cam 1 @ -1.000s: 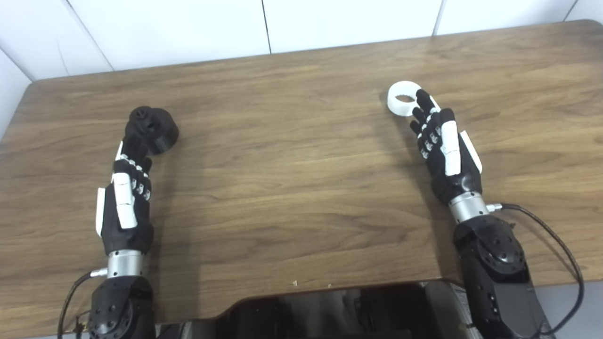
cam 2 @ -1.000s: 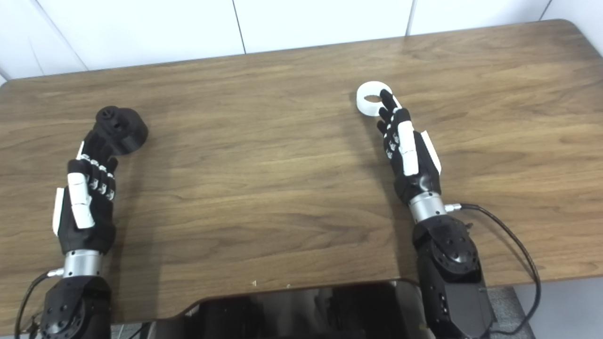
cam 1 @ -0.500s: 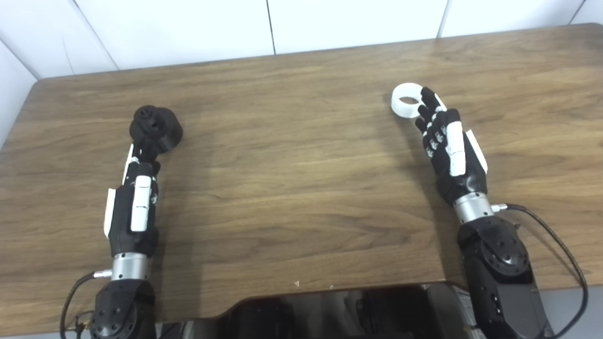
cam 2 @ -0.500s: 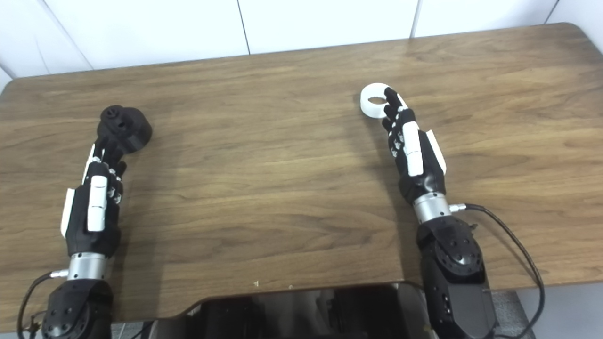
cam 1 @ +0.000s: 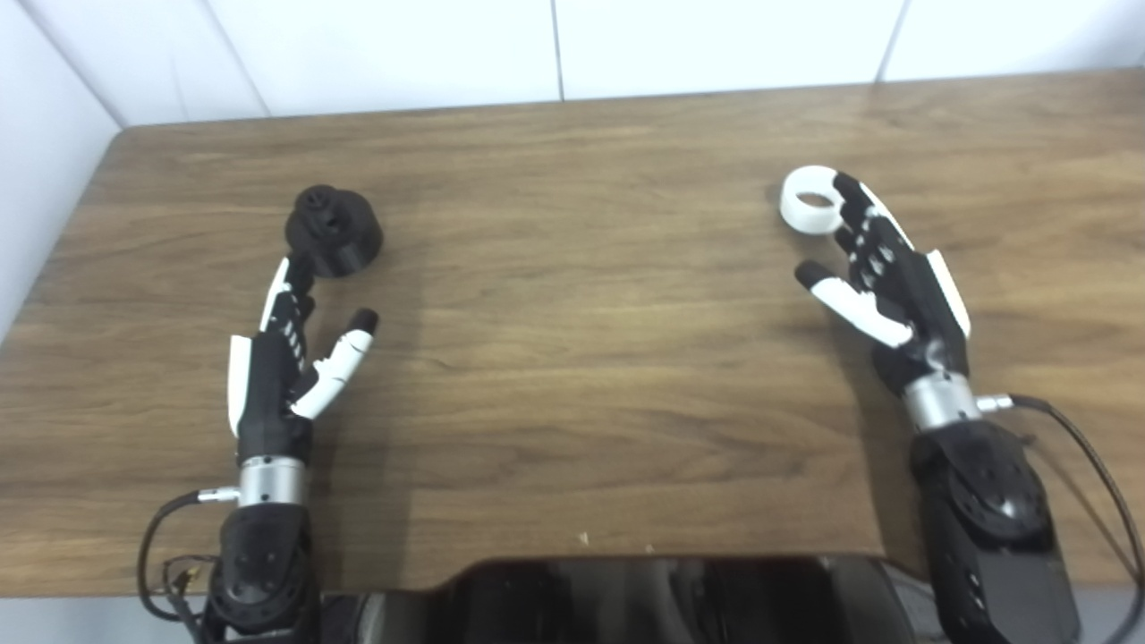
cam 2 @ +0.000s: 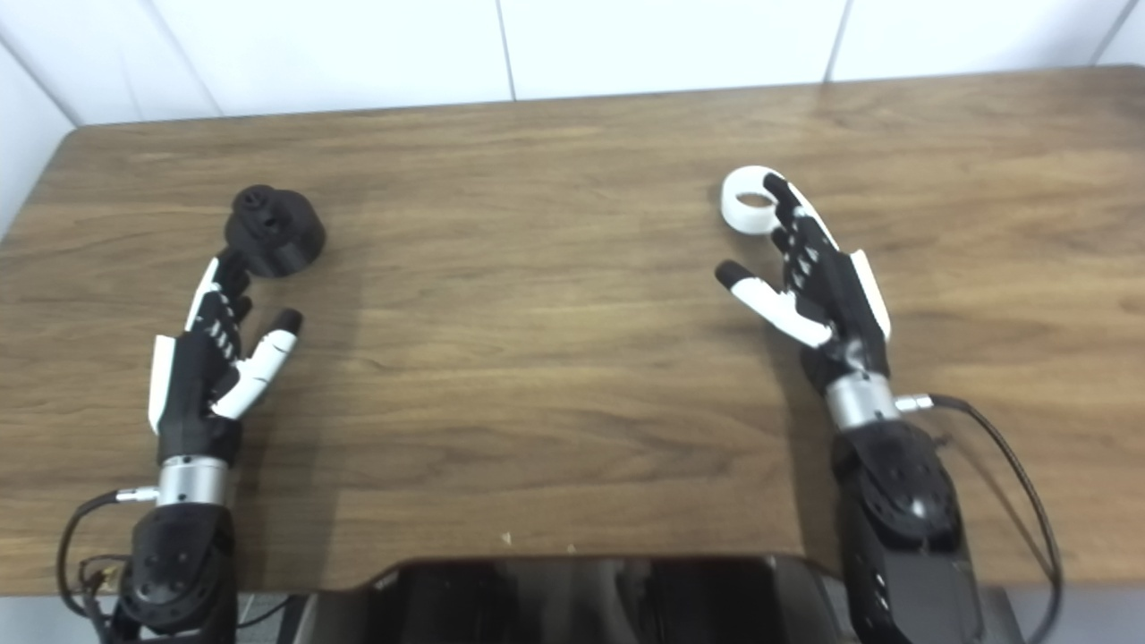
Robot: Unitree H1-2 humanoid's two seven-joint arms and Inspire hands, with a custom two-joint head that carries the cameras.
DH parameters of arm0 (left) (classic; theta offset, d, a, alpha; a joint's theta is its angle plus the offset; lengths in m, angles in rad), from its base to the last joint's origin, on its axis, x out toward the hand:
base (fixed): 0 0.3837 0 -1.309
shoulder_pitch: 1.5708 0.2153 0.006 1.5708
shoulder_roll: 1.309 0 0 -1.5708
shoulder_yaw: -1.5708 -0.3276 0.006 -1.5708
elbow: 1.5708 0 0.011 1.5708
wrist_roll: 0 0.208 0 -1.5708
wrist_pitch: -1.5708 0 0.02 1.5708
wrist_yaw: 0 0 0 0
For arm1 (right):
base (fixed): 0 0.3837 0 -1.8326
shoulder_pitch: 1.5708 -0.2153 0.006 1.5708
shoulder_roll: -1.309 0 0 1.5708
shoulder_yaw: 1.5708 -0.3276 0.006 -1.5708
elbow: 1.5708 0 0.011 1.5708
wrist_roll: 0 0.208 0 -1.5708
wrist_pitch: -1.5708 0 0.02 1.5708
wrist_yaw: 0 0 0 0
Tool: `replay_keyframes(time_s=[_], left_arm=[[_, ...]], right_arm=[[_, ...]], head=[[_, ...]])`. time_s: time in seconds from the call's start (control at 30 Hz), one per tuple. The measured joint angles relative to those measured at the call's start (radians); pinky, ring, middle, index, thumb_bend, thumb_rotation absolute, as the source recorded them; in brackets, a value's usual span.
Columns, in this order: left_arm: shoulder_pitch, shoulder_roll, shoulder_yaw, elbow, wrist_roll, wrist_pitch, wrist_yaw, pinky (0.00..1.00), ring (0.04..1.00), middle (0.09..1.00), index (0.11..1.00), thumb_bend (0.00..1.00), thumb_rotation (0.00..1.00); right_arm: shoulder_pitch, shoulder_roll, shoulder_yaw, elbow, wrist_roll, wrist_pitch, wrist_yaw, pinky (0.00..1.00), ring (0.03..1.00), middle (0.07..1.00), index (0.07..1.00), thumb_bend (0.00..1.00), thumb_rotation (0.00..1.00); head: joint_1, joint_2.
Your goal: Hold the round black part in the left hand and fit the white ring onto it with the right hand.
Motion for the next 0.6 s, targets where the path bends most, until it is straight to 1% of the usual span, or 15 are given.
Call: replay_keyframes(time_s=[0.03,0.1,0.13,0.17,0.23,0.27,0.37,0.43,0.47,0.5,0.57,0.6], left_arm=[[0.000,0.000,0.000,-0.001,0.010,0.011,0.006,0.95,0.980,0.977,0.952,0.81,0.40],[-0.001,-0.001,0.001,-0.010,0.023,0.038,0.015,0.94,0.976,0.976,0.952,0.83,0.39],[-0.002,-0.001,0.001,-0.016,0.025,0.050,0.016,0.92,0.968,0.974,0.948,0.84,0.38],[-0.003,-0.001,0.002,-0.023,0.028,0.053,0.018,0.91,0.969,0.979,0.946,0.84,0.35],[-0.006,-0.001,0.005,-0.031,0.029,0.054,0.020,0.87,0.956,0.978,0.945,0.84,0.33],[-0.009,-0.001,0.008,-0.032,0.029,0.055,0.021,0.86,0.951,0.977,0.945,0.84,0.32],[-0.015,0.001,0.011,-0.036,0.029,0.056,0.022,0.87,0.960,0.982,0.947,0.84,0.31],[-0.017,0.003,0.013,-0.036,0.029,0.058,0.022,0.88,0.962,0.981,0.947,0.84,0.31],[-0.018,0.003,0.015,-0.036,0.029,0.058,0.022,0.93,0.981,0.991,0.956,0.83,0.31],[-0.018,0.003,0.015,-0.036,0.029,0.058,0.022,0.95,0.991,0.996,0.960,0.83,0.31],[-0.018,0.006,0.016,-0.035,0.029,0.058,0.021,0.96,0.998,0.999,0.964,0.83,0.31],[-0.018,0.009,0.017,-0.034,0.029,0.058,0.021,0.96,0.999,1.000,0.965,0.82,0.31]], right_arm=[[-0.002,-0.003,-0.001,0.006,0.001,-0.006,0.000,0.99,1.000,0.982,0.907,0.81,0.36],[-0.009,-0.007,-0.003,0.016,0.002,-0.016,0.001,0.99,1.000,0.980,0.905,0.81,0.37],[-0.013,-0.012,-0.003,0.020,0.002,-0.020,0.002,0.99,1.000,0.978,0.905,0.82,0.37],[-0.017,-0.018,-0.003,0.027,0.003,-0.025,0.004,0.99,1.000,0.980,0.904,0.83,0.37],[-0.025,-0.027,-0.004,0.041,0.007,-0.037,0.009,0.99,1.000,0.977,0.901,0.85,0.39],[-0.031,-0.031,-0.004,0.049,0.006,-0.043,0.012,0.99,1.000,0.976,0.900,0.86,0.40],[-0.034,-0.035,-0.003,0.053,0.001,-0.052,0.013,0.97,0.991,0.967,0.896,0.86,0.41],[-0.034,-0.035,-0.001,0.055,-0.007,-0.057,0.013,0.97,0.989,0.966,0.896,0.85,0.41],[-0.035,-0.035,-0.001,0.055,-0.010,-0.058,0.013,0.97,0.986,0.961,0.893,0.85,0.42],[-0.035,-0.035,0.000,0.056,-0.015,-0.060,0.013,0.96,0.983,0.958,0.891,0.85,0.43],[-0.035,-0.035,0.004,0.057,-0.032,-0.067,0.012,0.95,0.978,0.954,0.890,0.84,0.44],[-0.035,-0.035,0.006,0.057,-0.040,-0.072,0.011,0.95,0.977,0.954,0.889,0.84,0.45]], head=[[0.033,-0.015],[0.034,-0.015],[0.044,-0.026],[0.051,-0.034],[0.049,-0.054],[0.049,-0.054],[0.041,-0.080],[0.041,-0.080],[0.041,-0.080],[0.038,-0.106],[0.038,-0.112],[0.047,-0.130]])
